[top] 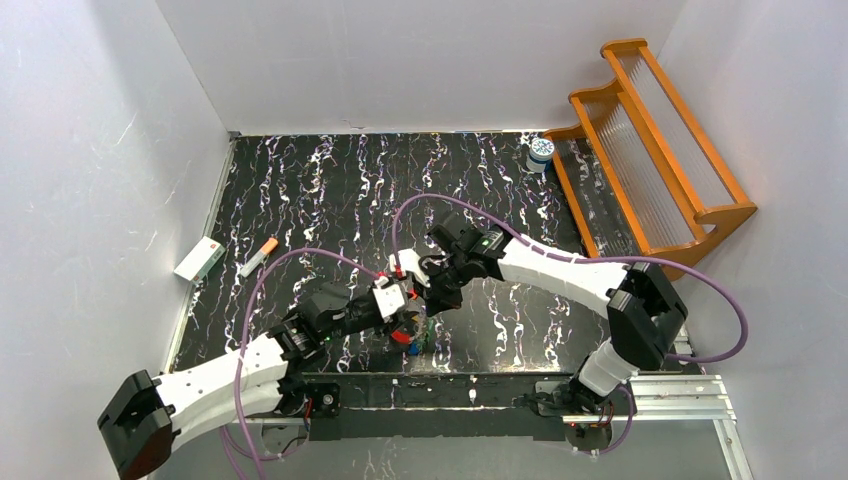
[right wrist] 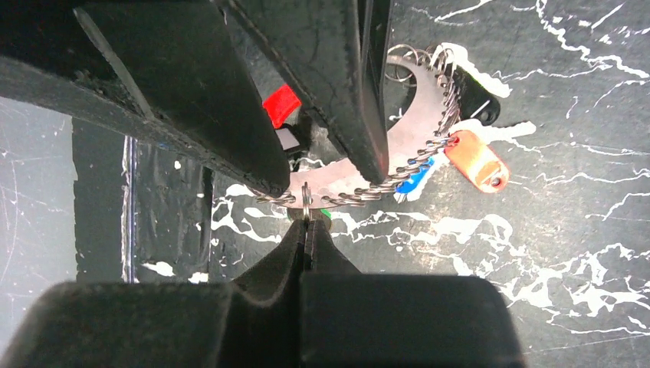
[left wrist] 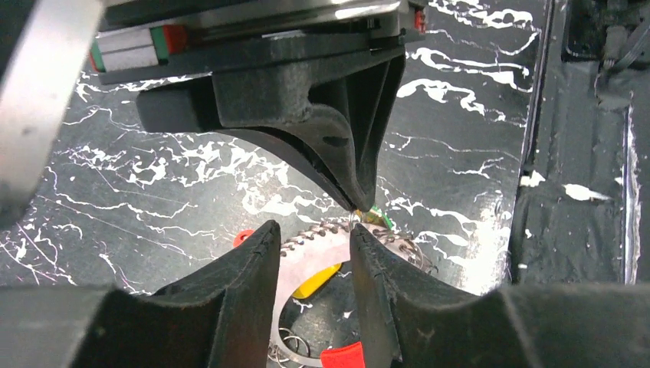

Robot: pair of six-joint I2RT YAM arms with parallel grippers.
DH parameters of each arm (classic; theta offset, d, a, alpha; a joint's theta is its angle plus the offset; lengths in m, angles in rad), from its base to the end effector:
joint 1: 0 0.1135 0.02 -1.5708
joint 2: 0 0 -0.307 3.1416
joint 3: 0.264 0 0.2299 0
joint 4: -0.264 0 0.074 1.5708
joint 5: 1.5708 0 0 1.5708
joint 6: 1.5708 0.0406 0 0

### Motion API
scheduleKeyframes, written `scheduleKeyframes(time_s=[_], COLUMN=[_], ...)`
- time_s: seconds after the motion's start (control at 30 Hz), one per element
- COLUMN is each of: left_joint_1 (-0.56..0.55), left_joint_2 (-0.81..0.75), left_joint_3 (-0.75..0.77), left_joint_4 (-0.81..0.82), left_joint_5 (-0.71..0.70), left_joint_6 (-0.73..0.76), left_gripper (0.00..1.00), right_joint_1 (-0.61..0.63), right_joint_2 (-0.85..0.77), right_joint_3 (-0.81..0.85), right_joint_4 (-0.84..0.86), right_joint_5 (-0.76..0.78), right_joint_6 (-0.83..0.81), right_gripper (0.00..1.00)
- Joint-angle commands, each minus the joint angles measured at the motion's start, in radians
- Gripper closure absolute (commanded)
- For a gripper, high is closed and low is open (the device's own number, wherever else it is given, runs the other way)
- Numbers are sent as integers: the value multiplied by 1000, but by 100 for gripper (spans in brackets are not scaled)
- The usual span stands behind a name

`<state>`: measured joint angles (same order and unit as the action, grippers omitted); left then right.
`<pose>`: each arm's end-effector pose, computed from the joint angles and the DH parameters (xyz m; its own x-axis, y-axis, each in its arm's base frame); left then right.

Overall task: Put the keys on the keyring
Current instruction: Adjust the key on the keyring.

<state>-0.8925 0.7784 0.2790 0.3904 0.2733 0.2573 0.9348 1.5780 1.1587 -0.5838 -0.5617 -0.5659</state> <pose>0.0777 -0.1139 0.2631 0.1676 0.1825 -0.9688 0.9052 0.3607 0.2246 0.1653 0.2603 0.2936 0.0335 -0.7186 -0.6947 -0.9868 -0.1338 0.0908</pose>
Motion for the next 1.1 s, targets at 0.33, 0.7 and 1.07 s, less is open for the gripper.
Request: scheduleKeyframes(time_s=[0.33,0.7,1.07], left_joint_1=[-2,-2,-3], left_joint_2=[99,152,180], left_joint_3=[49,26,28], left_joint_4=[-11,64,42], left_joint_5=[120,121,108], left_joint_6=[18,-15,20], left_gripper=[69,85,100], right_joint_1=[25,30,30], right_joint_2=[16,7,2], right_joint_3=[70,65,54], right_joint_4=[-33,-25,-6], right_joint_5=[32,29,22], right_joint_6=[-5,0,3], right_gripper=[99,99,99])
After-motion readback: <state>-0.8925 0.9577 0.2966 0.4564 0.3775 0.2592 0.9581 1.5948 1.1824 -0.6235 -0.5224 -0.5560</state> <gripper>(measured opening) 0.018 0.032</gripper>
